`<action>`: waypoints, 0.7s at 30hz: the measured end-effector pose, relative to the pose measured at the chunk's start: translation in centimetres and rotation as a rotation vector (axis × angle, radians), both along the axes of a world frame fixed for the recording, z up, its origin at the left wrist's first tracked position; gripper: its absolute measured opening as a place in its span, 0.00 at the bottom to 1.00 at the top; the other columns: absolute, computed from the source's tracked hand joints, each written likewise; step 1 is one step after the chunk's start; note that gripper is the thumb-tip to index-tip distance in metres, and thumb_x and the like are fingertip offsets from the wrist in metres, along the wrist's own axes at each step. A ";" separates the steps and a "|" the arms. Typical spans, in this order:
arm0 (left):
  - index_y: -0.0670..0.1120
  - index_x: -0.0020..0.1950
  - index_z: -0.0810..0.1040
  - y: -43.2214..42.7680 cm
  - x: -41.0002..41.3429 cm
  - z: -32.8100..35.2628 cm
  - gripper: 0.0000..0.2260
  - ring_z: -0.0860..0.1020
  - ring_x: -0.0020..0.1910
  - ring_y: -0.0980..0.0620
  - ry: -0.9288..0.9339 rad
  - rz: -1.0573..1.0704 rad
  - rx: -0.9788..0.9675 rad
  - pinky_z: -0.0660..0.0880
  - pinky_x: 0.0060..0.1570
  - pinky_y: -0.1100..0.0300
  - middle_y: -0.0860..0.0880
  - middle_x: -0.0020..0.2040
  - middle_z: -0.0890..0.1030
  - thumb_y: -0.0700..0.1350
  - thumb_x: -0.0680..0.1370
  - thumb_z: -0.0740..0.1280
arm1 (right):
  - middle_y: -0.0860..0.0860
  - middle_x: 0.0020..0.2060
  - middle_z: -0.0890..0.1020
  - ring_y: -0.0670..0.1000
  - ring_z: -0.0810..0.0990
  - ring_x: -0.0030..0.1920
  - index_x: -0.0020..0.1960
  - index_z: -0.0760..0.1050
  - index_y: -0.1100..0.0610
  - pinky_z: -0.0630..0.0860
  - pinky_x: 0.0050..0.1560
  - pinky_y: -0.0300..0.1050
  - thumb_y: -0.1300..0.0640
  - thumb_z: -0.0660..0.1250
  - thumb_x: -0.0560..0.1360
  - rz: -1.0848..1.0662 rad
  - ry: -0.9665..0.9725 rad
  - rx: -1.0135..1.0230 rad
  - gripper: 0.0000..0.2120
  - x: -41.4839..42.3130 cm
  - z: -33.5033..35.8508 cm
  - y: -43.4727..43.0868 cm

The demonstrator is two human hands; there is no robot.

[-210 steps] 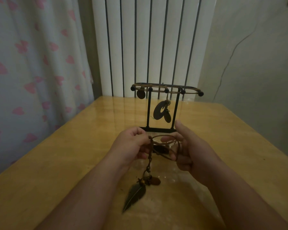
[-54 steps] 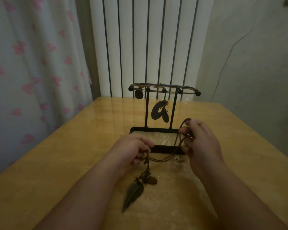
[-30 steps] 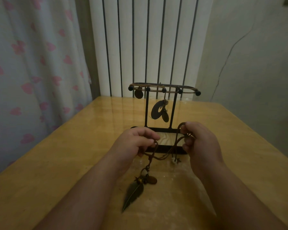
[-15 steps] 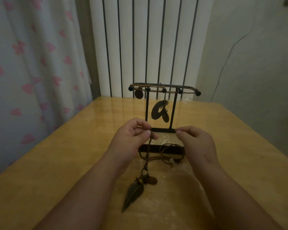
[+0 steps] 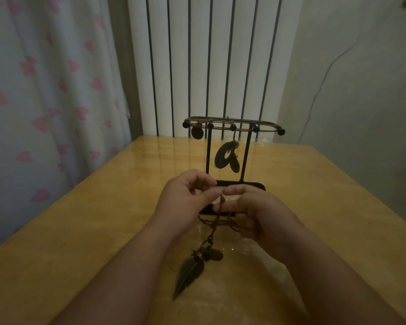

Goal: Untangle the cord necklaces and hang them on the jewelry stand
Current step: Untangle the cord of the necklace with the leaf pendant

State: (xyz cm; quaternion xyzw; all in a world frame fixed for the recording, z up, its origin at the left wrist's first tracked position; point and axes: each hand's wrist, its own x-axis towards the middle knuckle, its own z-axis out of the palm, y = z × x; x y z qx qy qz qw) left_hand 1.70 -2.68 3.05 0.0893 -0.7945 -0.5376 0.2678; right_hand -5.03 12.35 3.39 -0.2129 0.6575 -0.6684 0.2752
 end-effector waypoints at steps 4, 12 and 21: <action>0.54 0.47 0.80 0.1 0.0 0.3 0.02 0.79 0.44 0.59 -0.070 -0.002 -0.008 0.72 0.42 0.63 0.54 0.43 0.82 0.51 0.78 0.68 | 0.50 0.30 0.73 0.47 0.65 0.28 0.41 0.82 0.55 0.61 0.31 0.43 0.56 0.65 0.76 -0.019 0.056 0.060 0.09 0.1 0.1 0.3; 0.46 0.43 0.81 -0.9 -0.1 0.1 0.14 0.71 0.33 0.54 0.000 -0.050 0.354 0.68 0.35 0.59 0.52 0.31 0.74 0.43 0.82 0.58 | 0.49 0.26 0.67 0.46 0.63 0.26 0.41 0.77 0.59 0.58 0.29 0.42 0.57 0.63 0.76 -0.184 -0.085 0.102 0.08 -0.3 0.6 1.0; 0.53 0.48 0.82 -0.5 -0.1 -0.1 0.06 0.79 0.49 0.56 -0.118 0.037 0.008 0.74 0.40 0.66 0.54 0.47 0.81 0.43 0.79 0.68 | 0.49 0.26 0.67 0.47 0.64 0.26 0.39 0.76 0.57 0.61 0.28 0.42 0.56 0.63 0.74 -0.198 -0.073 0.142 0.08 -0.2 0.5 1.0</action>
